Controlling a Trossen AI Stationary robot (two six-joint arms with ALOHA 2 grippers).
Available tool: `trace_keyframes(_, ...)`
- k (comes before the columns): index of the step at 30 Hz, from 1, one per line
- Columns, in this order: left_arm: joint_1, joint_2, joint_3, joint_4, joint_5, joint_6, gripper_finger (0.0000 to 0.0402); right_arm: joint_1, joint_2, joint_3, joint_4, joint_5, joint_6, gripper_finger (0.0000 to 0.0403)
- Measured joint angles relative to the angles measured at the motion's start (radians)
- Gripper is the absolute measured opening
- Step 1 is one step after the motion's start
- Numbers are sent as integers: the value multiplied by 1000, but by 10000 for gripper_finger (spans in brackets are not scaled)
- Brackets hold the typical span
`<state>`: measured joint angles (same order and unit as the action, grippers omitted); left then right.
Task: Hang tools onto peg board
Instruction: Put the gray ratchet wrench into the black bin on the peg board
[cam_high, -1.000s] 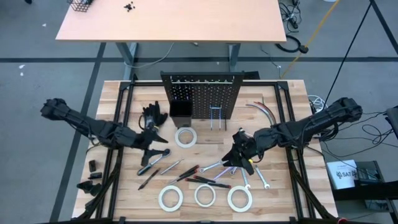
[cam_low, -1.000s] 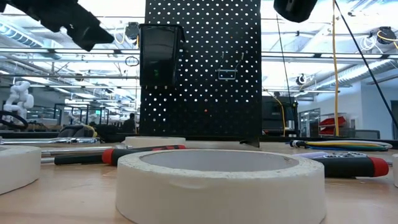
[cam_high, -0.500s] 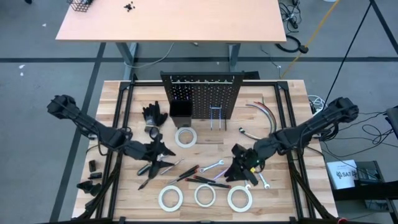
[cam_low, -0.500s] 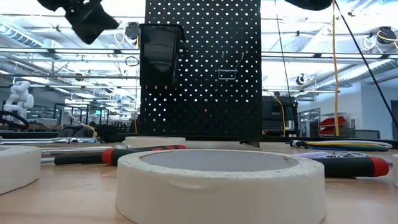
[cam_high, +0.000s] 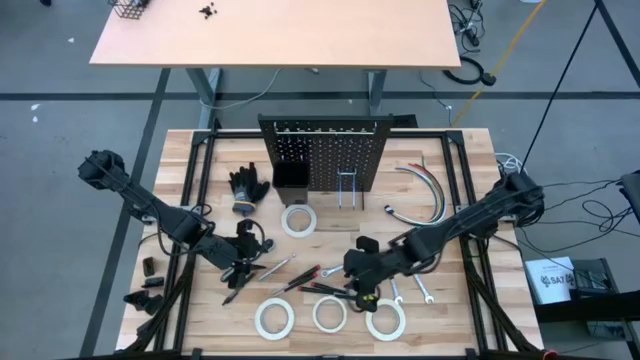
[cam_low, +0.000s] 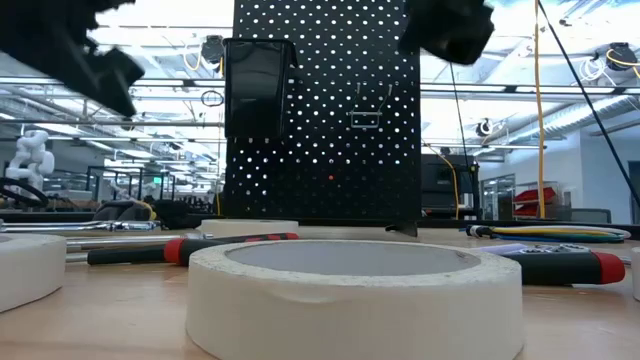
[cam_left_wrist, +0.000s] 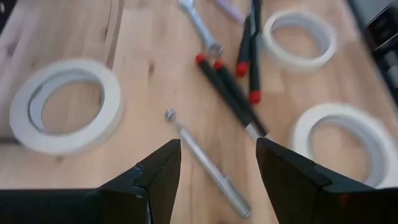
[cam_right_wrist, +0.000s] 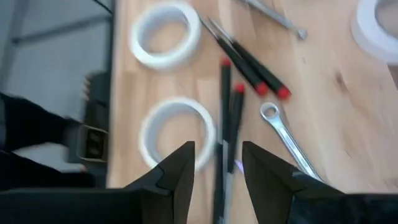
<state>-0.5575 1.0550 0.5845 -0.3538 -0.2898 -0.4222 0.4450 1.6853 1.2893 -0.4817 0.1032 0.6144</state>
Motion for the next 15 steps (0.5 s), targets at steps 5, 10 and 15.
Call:
trace_keyframes(5,0,2,-75,-4,-58,-100,212,-5,74,38,-30,69,-23,128)
trace_keyframes(10,1,3,-128,-17,-80,-236,212,-9,99,40,-18,156,-125,128)
trace_keyframes(15,1,3,-156,-29,-81,-319,212,-23,100,40,-1,156,-164,128)
